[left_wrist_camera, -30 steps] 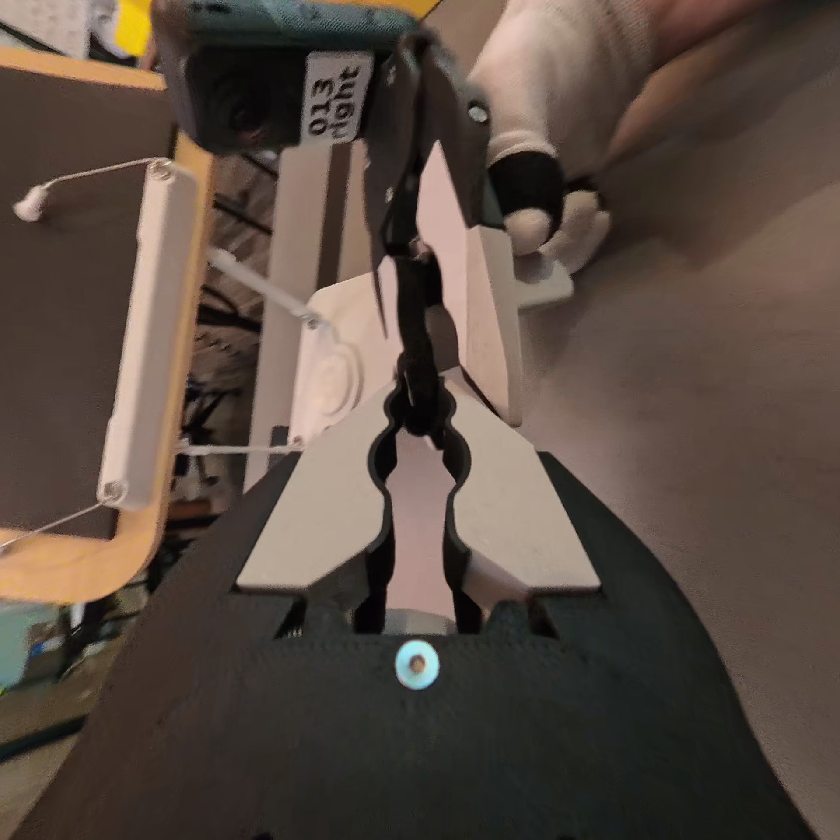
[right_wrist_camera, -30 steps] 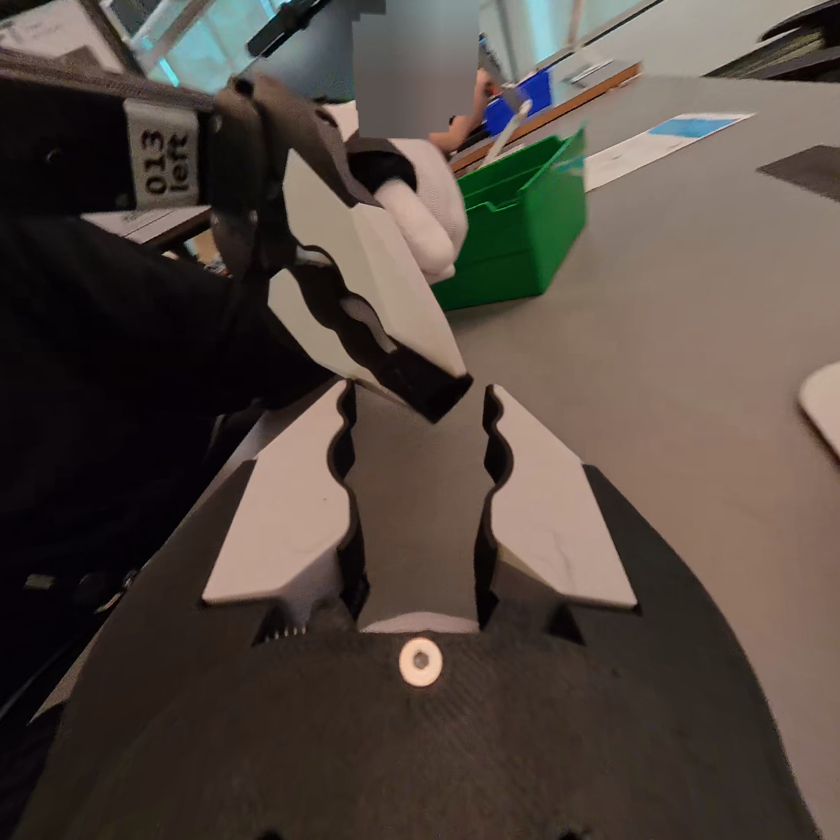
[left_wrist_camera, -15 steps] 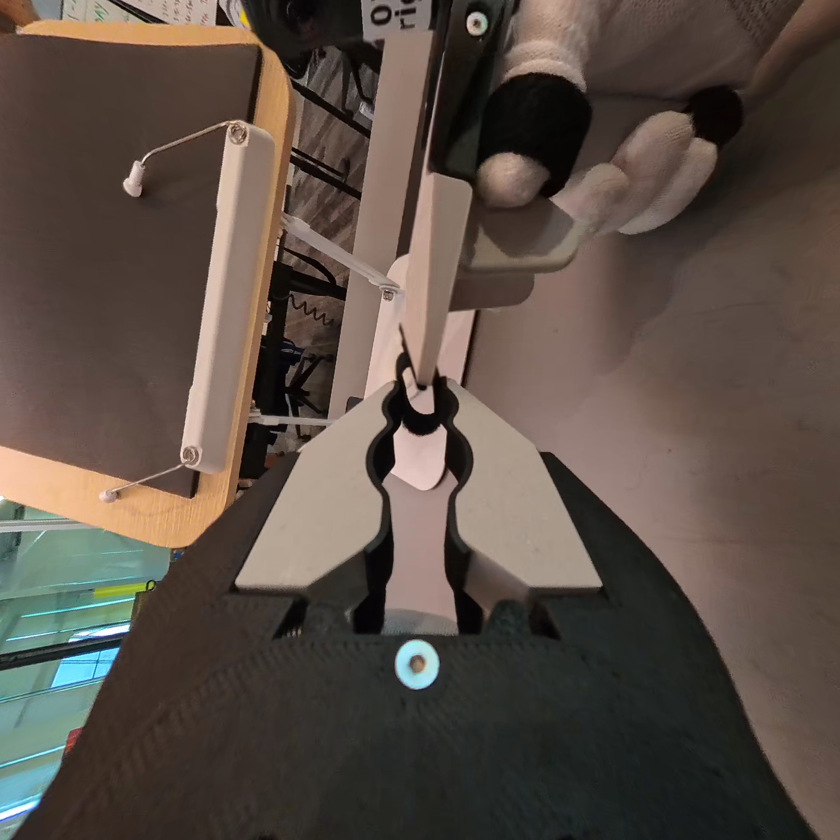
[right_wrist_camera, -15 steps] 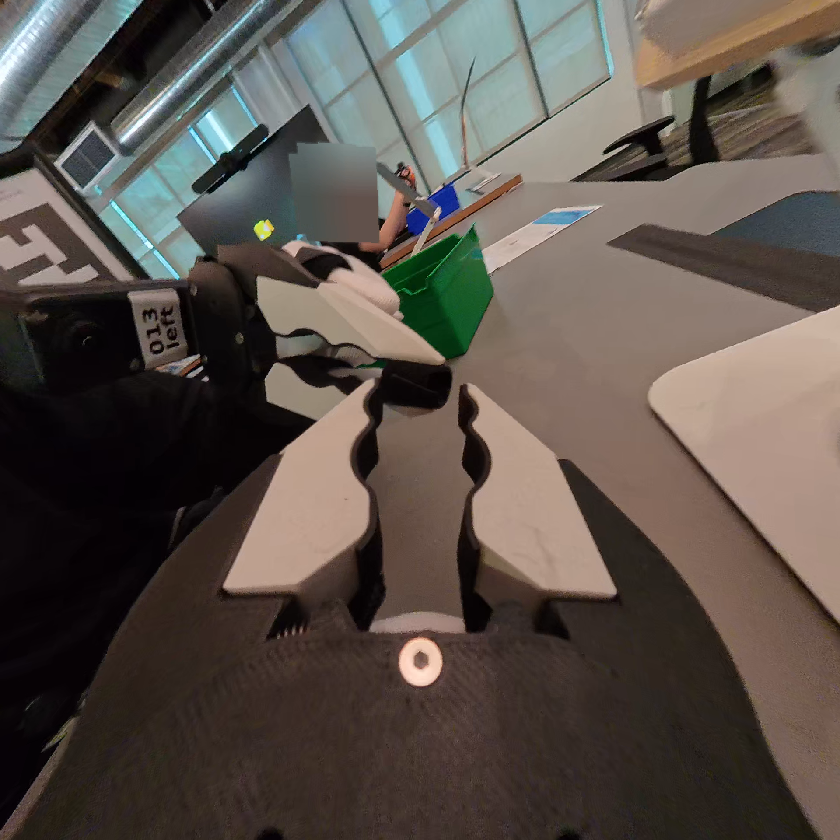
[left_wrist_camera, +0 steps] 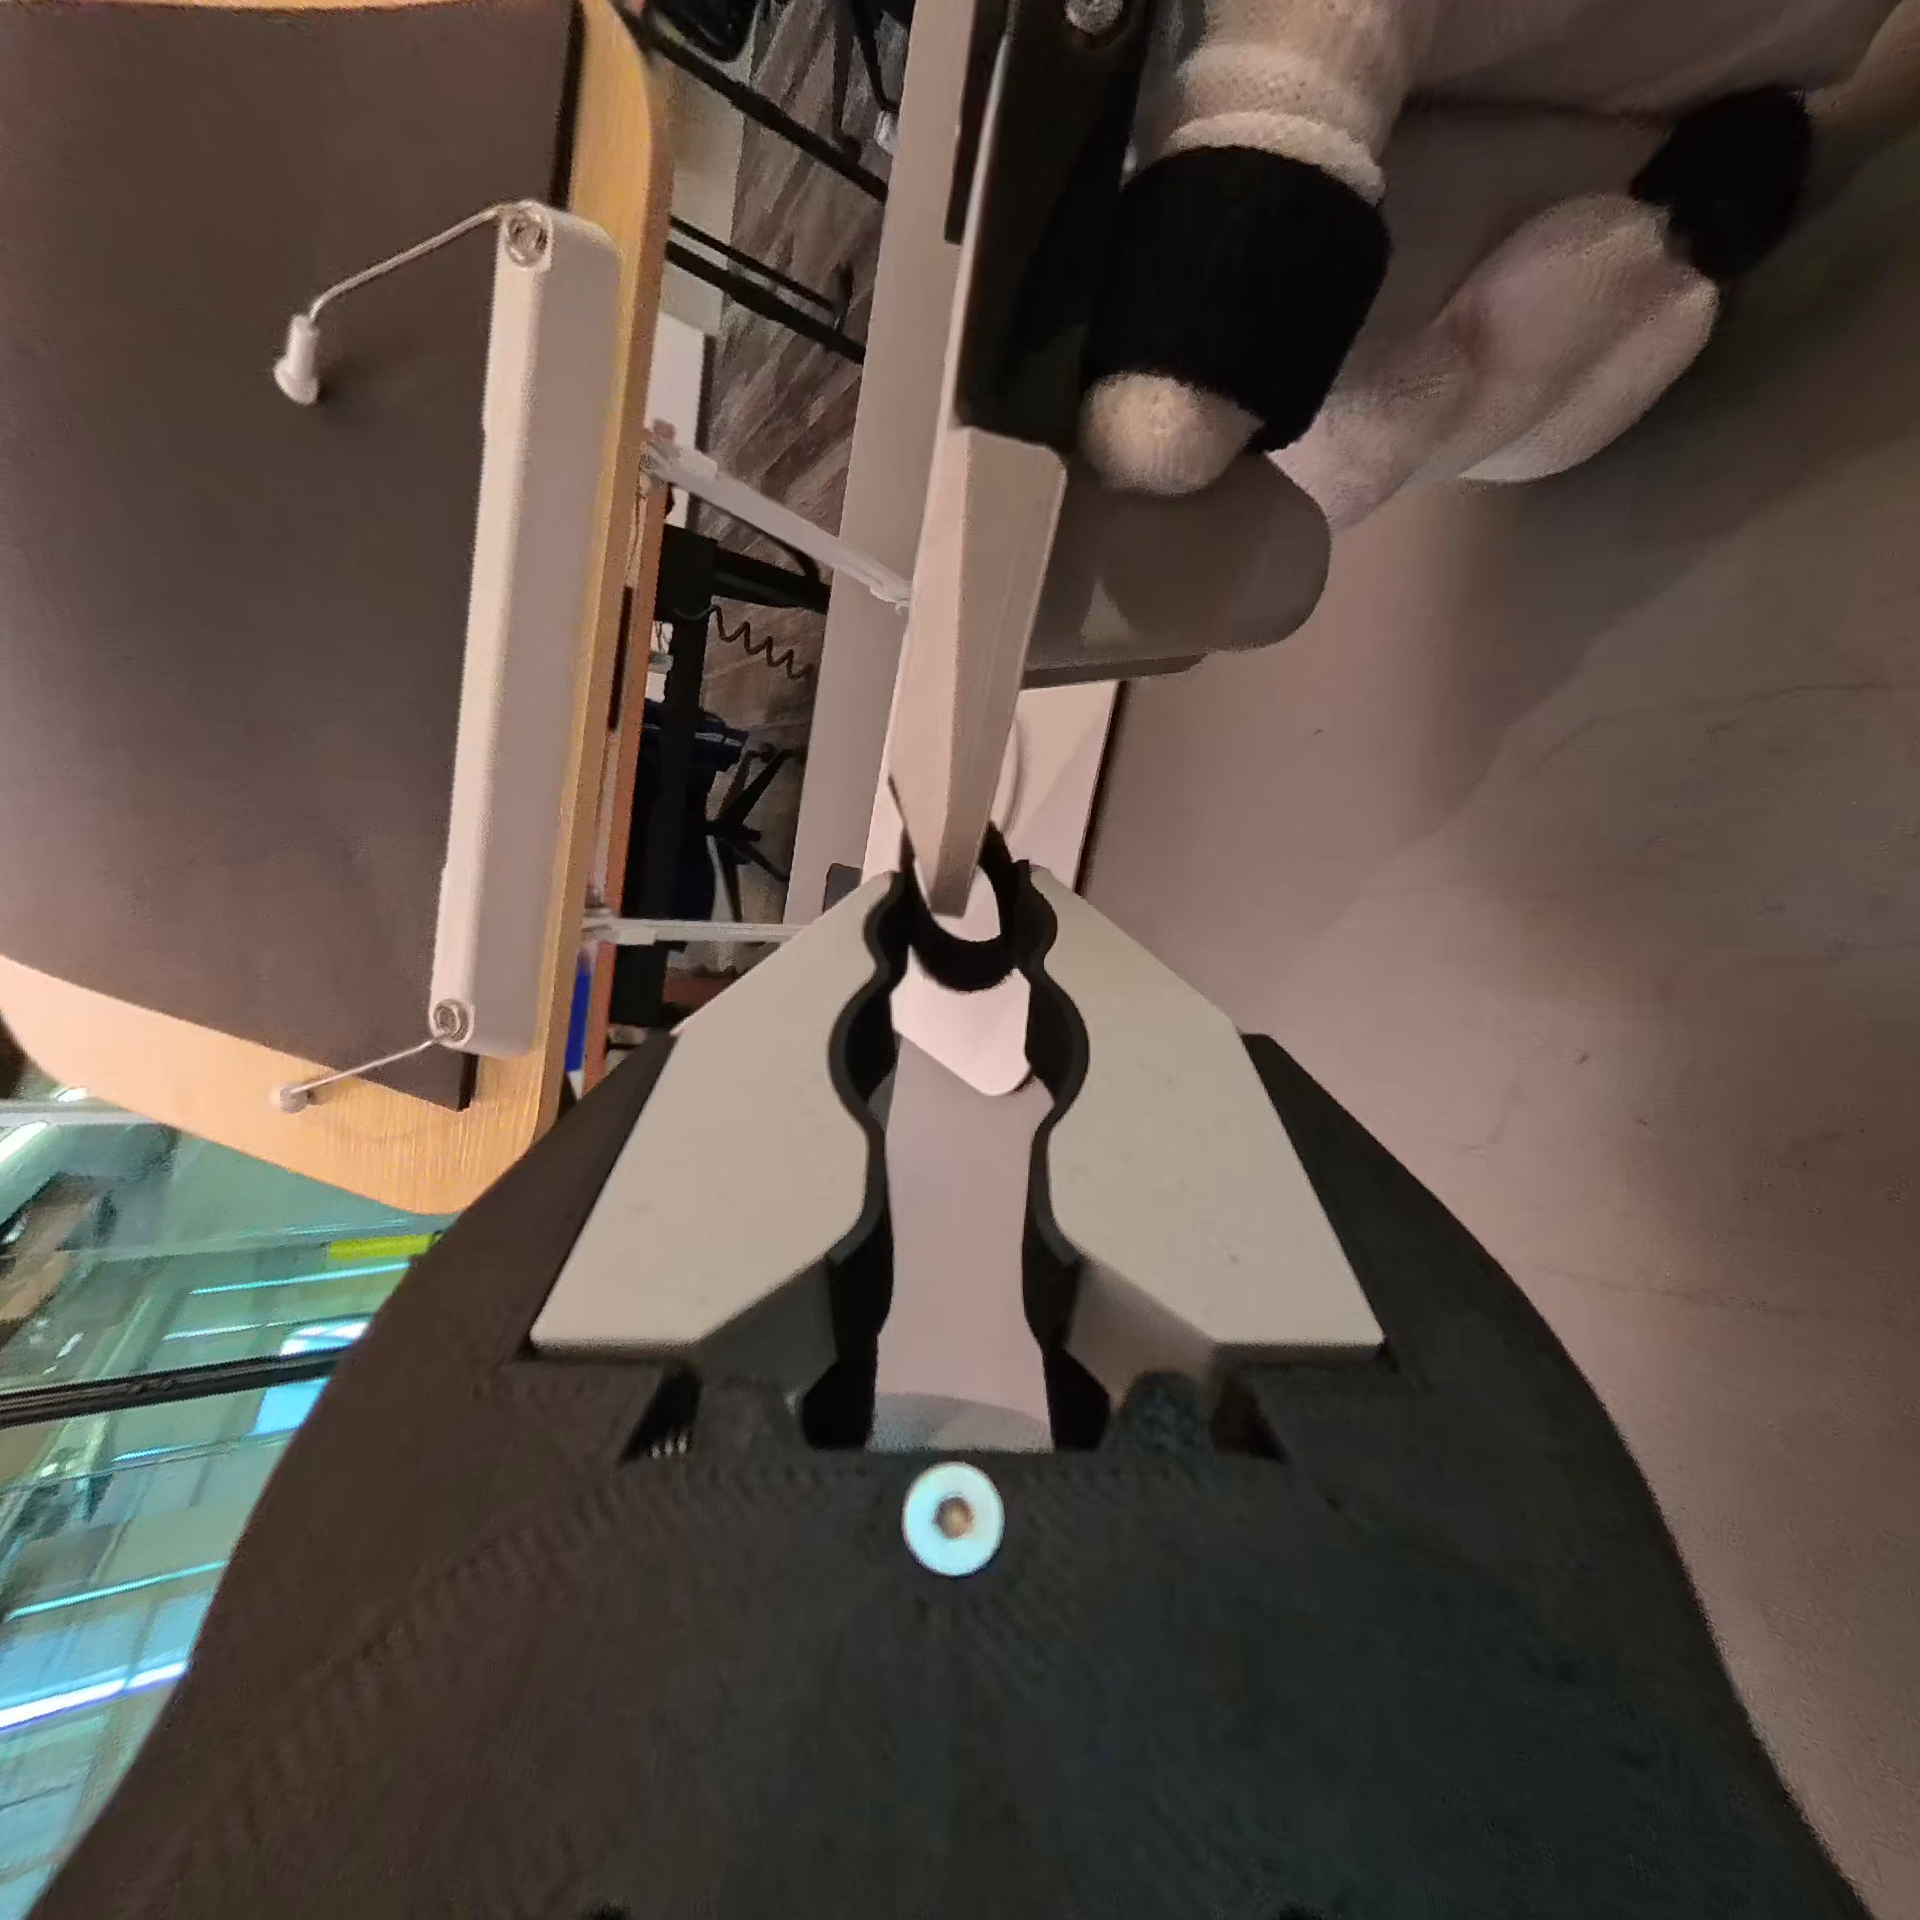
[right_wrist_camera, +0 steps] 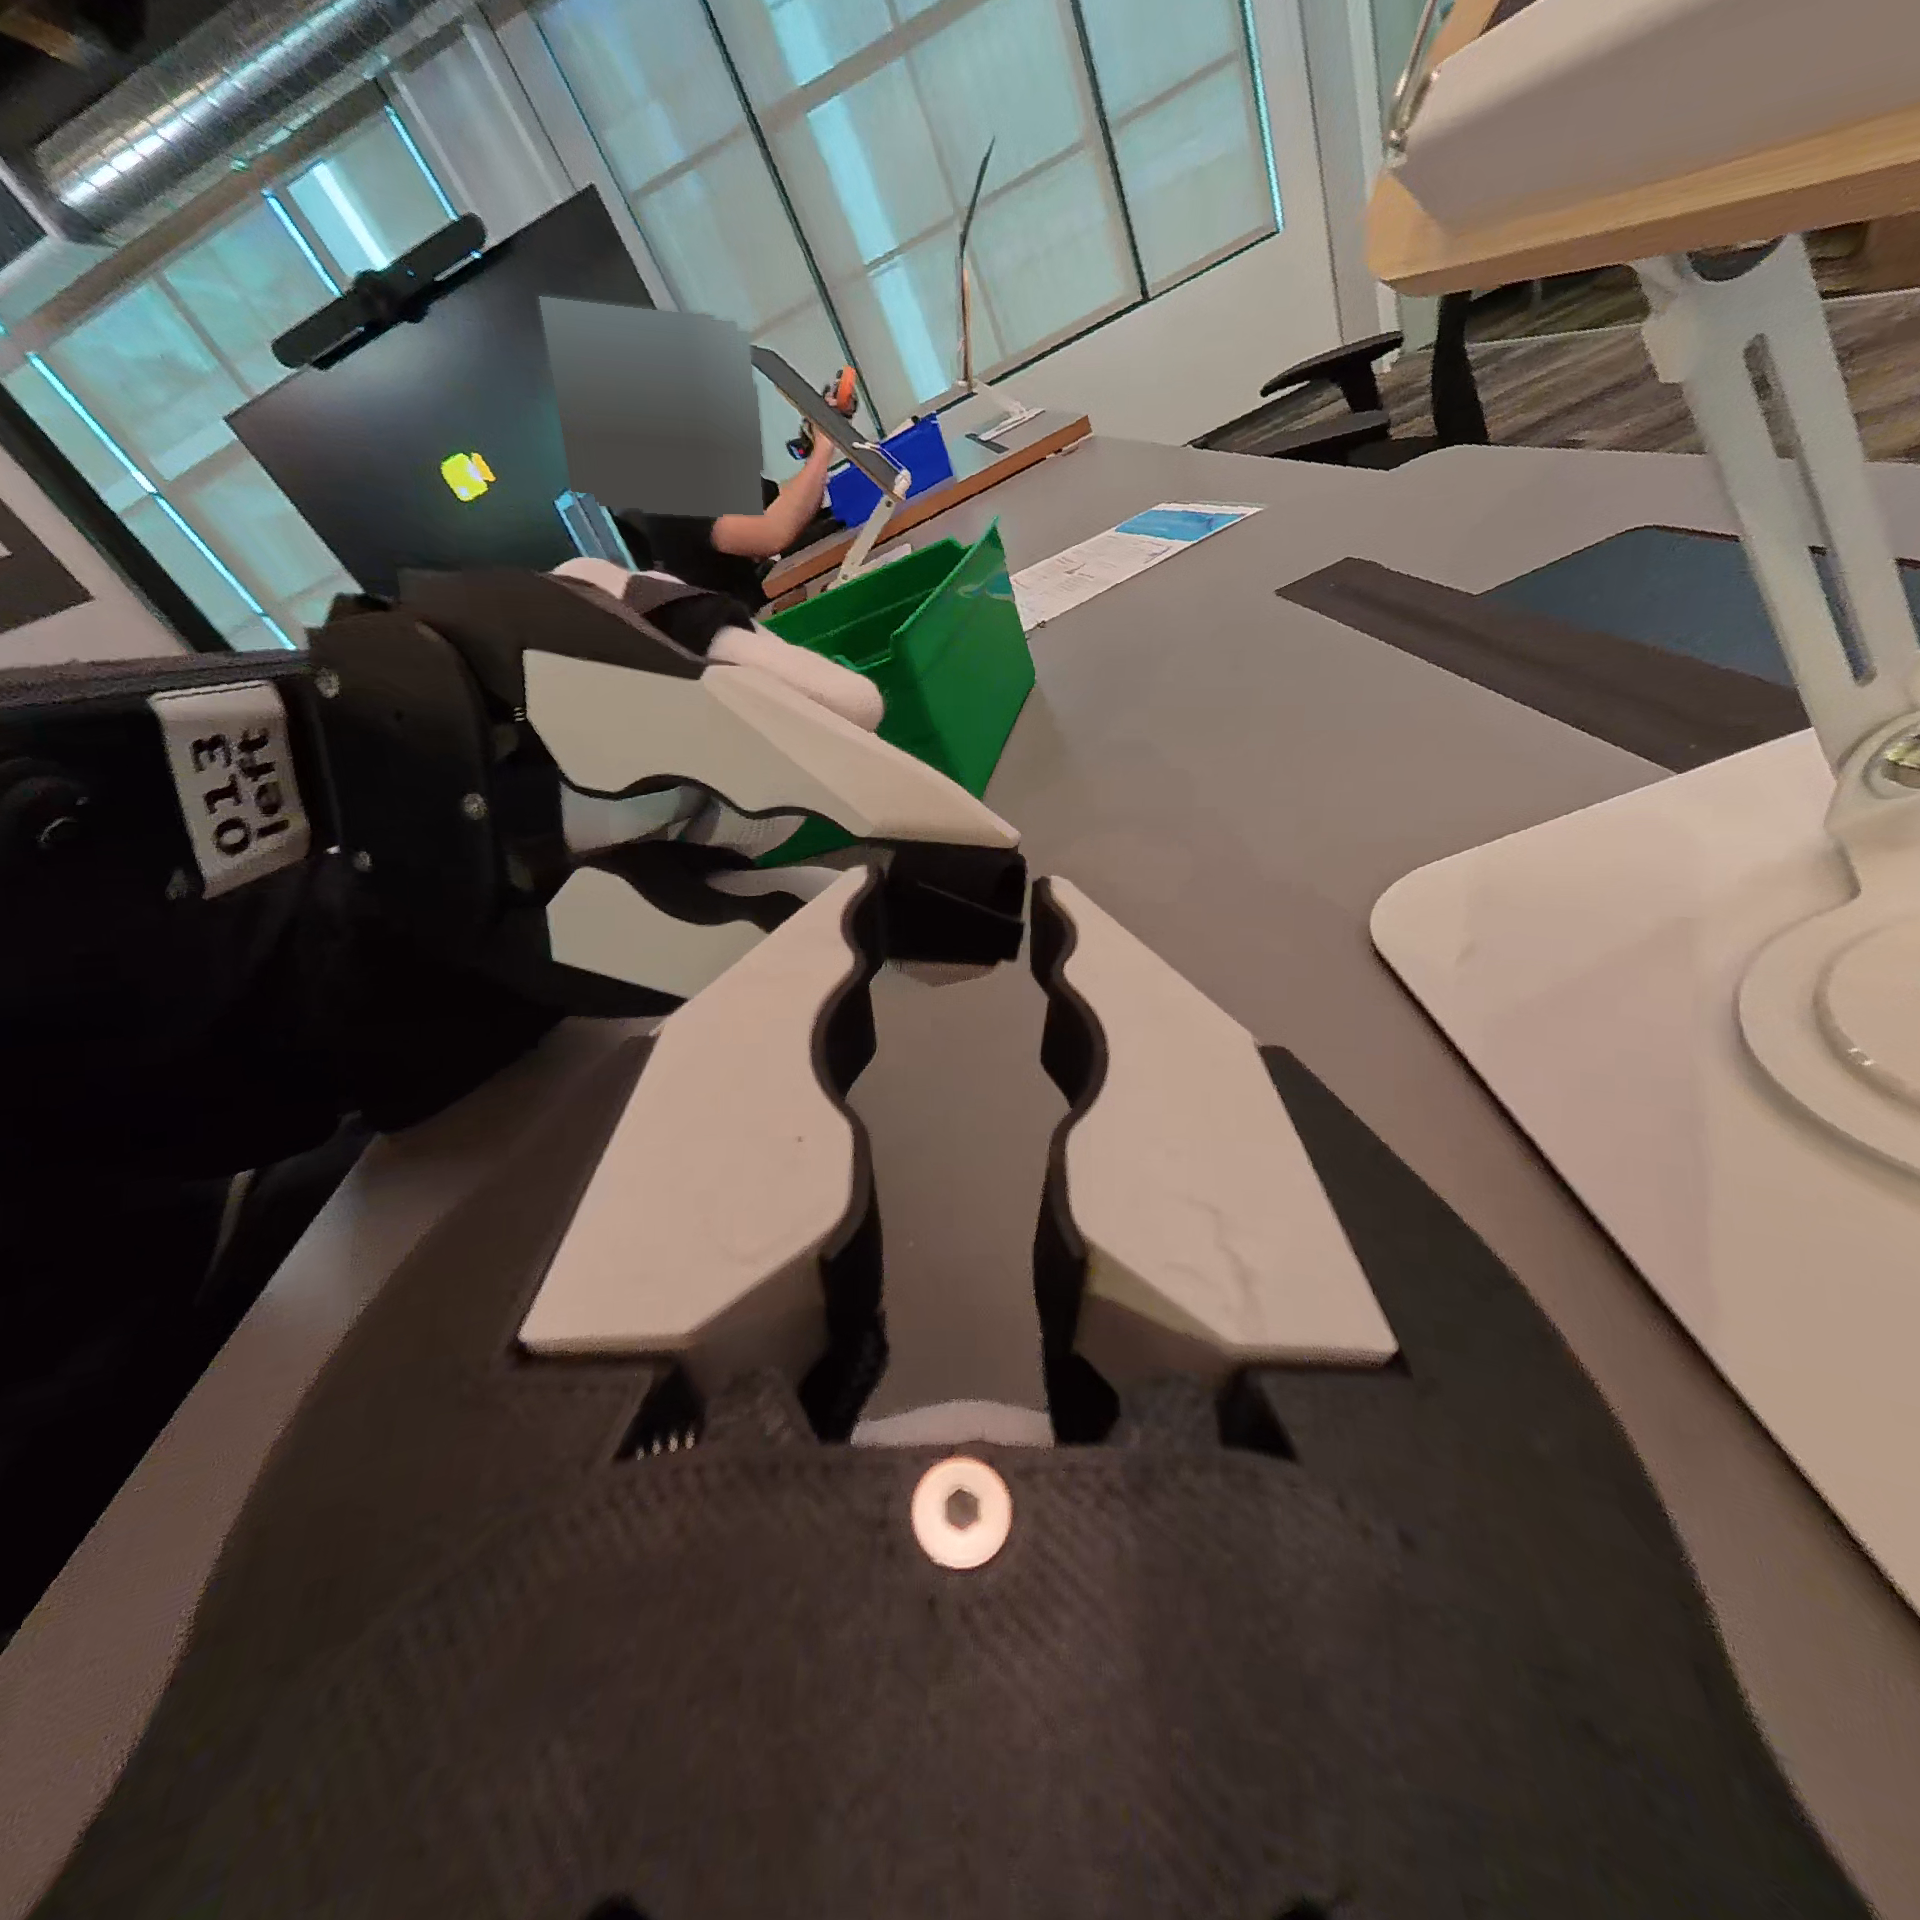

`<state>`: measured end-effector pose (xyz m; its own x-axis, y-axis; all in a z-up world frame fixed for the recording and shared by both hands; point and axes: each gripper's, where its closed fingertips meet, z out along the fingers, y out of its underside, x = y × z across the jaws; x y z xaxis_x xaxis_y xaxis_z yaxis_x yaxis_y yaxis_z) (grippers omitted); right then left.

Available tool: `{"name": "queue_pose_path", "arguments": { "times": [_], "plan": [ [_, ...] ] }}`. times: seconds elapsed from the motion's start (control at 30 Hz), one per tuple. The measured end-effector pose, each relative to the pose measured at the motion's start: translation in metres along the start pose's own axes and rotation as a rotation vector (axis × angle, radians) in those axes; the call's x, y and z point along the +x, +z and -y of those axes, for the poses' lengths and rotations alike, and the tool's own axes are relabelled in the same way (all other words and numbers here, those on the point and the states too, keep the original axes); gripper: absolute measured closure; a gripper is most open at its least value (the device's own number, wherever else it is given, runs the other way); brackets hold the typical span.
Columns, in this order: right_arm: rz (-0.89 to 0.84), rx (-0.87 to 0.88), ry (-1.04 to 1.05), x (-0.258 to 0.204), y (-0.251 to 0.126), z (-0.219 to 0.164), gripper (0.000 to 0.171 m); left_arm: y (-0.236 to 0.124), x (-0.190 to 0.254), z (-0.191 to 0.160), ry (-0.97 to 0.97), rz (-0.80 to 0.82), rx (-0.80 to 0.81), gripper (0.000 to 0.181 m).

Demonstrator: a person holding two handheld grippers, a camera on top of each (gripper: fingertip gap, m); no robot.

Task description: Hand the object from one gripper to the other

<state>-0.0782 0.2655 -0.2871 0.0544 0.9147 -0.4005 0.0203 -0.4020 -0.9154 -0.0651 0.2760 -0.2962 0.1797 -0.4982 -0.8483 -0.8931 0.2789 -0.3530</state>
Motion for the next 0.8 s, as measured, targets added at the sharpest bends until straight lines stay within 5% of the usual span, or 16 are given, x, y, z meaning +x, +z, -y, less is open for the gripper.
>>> {"name": "queue_pose_path", "arguments": {
  "times": [0.4, 0.8],
  "plan": [
    [-0.198, -0.134, -0.133, 0.024, 0.006, -0.019, 0.149, 0.016, 0.01, -0.018, 0.043, 0.056, -0.18, 0.164],
    [-0.181, -0.124, -0.144, 0.021, 0.002, -0.016, 0.154, 0.014, 0.01, -0.011, -0.014, 0.04, -0.135, 0.156]
  ]
}}
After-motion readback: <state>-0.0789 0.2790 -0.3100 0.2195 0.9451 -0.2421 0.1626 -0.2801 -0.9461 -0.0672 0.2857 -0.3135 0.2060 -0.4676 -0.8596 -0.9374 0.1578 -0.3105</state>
